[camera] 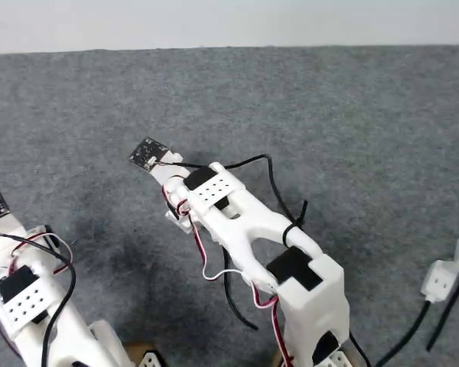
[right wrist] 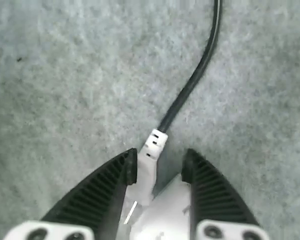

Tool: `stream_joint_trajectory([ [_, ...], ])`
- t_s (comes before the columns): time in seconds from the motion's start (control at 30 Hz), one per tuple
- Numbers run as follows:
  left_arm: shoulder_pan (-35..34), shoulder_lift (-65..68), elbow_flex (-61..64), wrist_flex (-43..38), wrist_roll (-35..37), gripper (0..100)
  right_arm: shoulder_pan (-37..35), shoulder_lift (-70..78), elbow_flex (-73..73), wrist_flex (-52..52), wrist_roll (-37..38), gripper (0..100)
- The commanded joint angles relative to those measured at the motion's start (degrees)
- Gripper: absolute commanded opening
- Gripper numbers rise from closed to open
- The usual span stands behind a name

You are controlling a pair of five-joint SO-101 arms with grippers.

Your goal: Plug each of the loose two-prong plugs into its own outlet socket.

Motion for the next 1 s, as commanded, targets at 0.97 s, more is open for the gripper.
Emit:
stream_joint_trajectory([
  [0.97,7.9,-0.7,0.0,-1.2,-3.2,19,3.8,3.6,-30.9,30.9,-5.5,0.9],
])
